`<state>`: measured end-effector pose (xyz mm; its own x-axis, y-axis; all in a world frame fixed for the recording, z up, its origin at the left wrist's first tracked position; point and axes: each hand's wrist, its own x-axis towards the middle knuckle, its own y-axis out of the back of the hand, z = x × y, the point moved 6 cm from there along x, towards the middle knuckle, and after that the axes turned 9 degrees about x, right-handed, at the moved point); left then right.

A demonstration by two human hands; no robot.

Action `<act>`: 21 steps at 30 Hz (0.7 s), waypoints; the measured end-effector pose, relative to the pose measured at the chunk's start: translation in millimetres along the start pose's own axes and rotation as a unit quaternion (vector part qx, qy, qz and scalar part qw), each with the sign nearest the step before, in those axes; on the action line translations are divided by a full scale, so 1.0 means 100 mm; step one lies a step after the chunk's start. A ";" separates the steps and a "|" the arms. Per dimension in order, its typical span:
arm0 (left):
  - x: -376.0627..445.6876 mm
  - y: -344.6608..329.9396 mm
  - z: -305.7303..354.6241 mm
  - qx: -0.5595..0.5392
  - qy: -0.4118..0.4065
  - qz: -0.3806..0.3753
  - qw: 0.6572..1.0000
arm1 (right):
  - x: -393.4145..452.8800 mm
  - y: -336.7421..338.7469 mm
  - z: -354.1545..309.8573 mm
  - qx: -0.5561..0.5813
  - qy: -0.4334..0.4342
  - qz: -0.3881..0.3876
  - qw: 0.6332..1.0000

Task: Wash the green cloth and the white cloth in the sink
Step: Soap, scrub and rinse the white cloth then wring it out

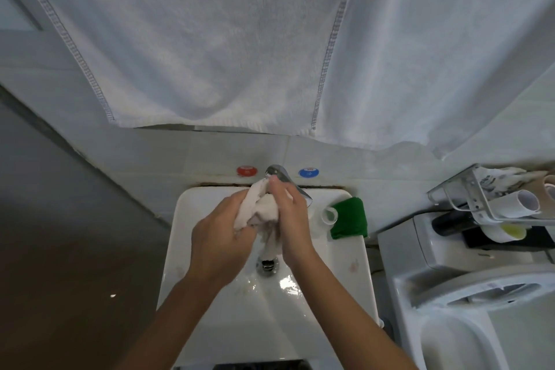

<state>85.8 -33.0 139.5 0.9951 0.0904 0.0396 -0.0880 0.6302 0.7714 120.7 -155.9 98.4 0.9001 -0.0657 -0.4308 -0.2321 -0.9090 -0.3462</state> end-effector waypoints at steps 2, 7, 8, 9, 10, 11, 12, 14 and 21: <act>0.01 0.00 0.02 0.004 0.042 0.028 0.999 | 0.02 0.00 -0.06 -0.071 0.036 0.040 0.996; 0.22 0.09 -0.11 -0.061 0.148 0.151 0.975 | -0.10 -0.18 0.04 -0.142 0.108 0.023 0.984; 0.25 0.08 -0.13 -0.056 0.153 0.154 0.975 | -0.14 -0.19 0.03 -0.131 0.105 0.020 0.986; 0.27 0.05 -0.12 -0.041 0.140 0.156 0.977 | -0.13 -0.18 0.00 -0.114 0.101 0.027 0.988; 0.26 0.01 -0.09 -0.021 0.098 0.161 0.982 | -0.08 -0.15 0.00 -0.096 0.087 0.041 0.991; 0.23 -0.05 -0.03 -0.010 0.050 0.140 0.989 | 0.00 -0.11 -0.01 -0.080 0.070 0.054 0.993; 0.16 -0.17 0.00 0.001 0.028 0.104 0.994 | 0.07 -0.10 -0.04 -0.061 0.052 0.069 0.994; 0.18 -0.30 -0.10 0.024 0.012 0.072 0.997 | 0.13 -0.15 -0.02 -0.050 0.014 0.067 0.996; 0.20 -0.26 -0.15 -0.083 0.095 0.119 0.985 | 0.09 -0.19 0.05 -0.122 0.017 0.002 0.992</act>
<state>107.8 -35.9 110.3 0.9208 0.3827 0.0755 -0.3393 0.6901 0.6393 131.0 -137.7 97.0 0.9126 -0.0794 -0.4010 -0.1425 -0.9812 -0.1301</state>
